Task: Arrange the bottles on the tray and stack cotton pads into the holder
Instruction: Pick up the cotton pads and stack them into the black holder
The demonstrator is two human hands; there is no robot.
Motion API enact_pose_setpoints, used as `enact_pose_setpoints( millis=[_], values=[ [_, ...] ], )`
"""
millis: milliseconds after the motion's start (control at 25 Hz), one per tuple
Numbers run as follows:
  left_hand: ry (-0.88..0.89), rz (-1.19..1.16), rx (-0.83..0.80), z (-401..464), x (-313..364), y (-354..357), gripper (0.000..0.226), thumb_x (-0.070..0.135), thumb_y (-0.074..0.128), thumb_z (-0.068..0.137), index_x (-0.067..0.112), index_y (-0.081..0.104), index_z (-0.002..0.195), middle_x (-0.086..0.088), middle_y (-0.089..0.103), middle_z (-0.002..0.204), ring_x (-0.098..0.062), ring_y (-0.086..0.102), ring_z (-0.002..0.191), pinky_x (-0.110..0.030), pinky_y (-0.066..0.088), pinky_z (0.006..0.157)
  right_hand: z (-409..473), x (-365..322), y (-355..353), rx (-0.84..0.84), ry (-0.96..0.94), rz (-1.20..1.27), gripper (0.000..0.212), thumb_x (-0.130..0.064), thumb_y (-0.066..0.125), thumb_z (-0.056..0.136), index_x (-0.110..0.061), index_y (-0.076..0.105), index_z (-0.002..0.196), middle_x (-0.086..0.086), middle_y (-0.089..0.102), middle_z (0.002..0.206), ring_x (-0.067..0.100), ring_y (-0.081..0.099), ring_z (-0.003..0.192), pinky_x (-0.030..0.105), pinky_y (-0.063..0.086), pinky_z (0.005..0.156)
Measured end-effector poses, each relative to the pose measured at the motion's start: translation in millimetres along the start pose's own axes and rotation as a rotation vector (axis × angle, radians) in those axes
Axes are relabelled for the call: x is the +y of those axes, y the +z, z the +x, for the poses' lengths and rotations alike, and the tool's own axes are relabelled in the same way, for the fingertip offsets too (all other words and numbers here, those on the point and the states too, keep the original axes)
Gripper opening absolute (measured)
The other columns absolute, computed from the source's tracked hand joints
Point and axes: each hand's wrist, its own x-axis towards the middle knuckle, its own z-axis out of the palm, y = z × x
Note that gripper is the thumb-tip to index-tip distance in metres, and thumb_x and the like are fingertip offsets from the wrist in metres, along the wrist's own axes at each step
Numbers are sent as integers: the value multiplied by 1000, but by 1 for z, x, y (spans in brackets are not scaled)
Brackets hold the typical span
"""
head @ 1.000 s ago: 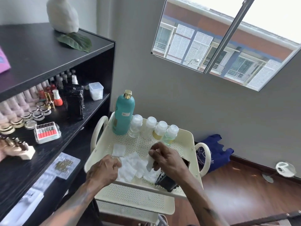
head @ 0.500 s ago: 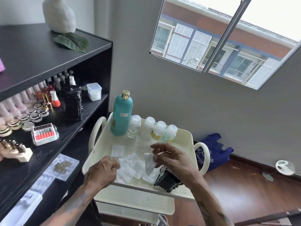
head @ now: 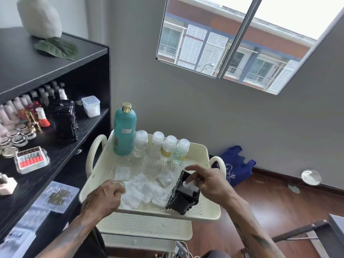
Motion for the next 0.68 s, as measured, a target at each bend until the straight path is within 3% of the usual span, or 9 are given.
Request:
enact_pose_setpoints(
  millis=[80,160,400,560,680],
  values=[
    [-6,1,1,-1,1,-1,26,28,47,94,40,70,98,12,61,116,-10,62,96,-29,47,77,4,0,14,-59,-25,-67,46,0,60,86,-23,59,126,-4,76,105,9,68,96,26,57,86],
    [-13,1,-2,-1,0,-2,26,28,47,93,42,69,96,13,62,115,-10,62,96,-29,48,78,5,2,23,-65,-24,-118,48,-1,60,85,-29,55,124,-1,73,112,16,66,99,36,57,87],
    [-7,6,3,0,0,-1,25,28,47,93,40,69,97,14,61,114,-8,59,91,-28,46,74,15,5,13,-137,-36,-217,58,4,57,82,-30,48,128,0,70,109,18,63,97,37,57,86],
    [-15,1,2,0,-1,-1,25,29,47,93,44,68,93,15,61,110,-8,58,88,-29,47,73,13,-4,23,-9,-116,-372,48,-8,57,91,-25,46,134,0,57,127,22,55,107,36,49,91],
    [-14,4,14,-1,-1,-1,25,29,47,93,41,69,95,15,61,111,-7,60,88,-26,45,70,2,-6,27,245,-182,-445,35,-8,55,92,-21,55,125,-1,58,119,21,60,89,34,53,75]
  ],
)
